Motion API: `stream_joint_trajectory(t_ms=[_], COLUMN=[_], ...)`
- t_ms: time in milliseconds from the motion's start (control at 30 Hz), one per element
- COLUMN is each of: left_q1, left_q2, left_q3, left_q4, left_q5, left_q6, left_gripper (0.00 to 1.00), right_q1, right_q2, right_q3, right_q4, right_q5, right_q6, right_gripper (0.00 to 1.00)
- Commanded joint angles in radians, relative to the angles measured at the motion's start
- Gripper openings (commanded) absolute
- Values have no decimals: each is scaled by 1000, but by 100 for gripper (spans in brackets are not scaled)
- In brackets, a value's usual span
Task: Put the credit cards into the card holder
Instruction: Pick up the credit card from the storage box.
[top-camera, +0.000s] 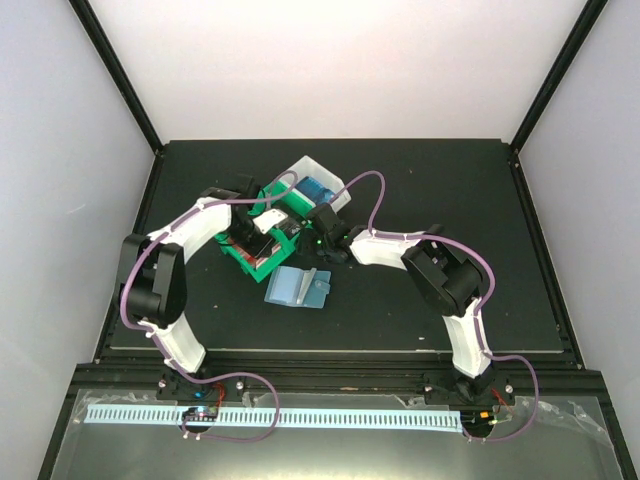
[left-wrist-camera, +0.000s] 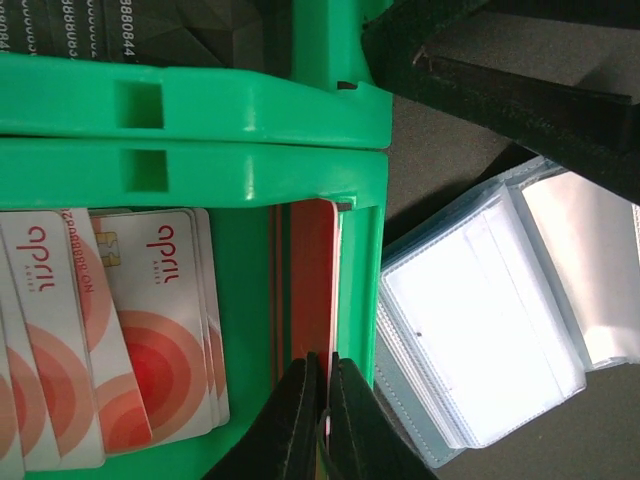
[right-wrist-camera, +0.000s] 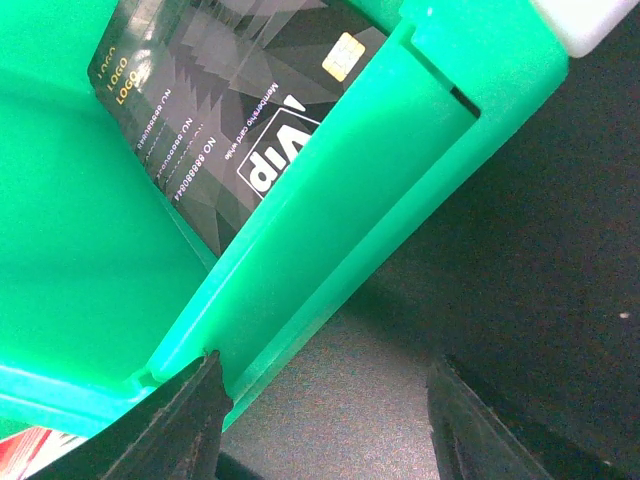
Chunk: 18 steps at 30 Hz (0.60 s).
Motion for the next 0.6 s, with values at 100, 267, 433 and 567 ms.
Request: stream_joint_trajectory(t_ms=[100, 267, 433, 567], left_q1=[25, 38, 45, 46], left_q2=[-60, -87, -142, -229], left_q3=[29, 19, 18, 20], left_q4=[-21, 2, 25, 39], left_q5=[74, 49, 6, -7], left_q6=[4, -8, -36, -73], left_gripper=[2, 1, 2, 2], right_q1=[21, 21, 21, 18], right_q2=[27, 23, -4, -74], right_q3=[-14, -14, -15, -30], right_q4=[-121, -122, -139, -152], right_q5=[24, 26, 49, 85], right_q6=[-29, -30, -43, -61], right_gripper=[57, 57, 57, 58])
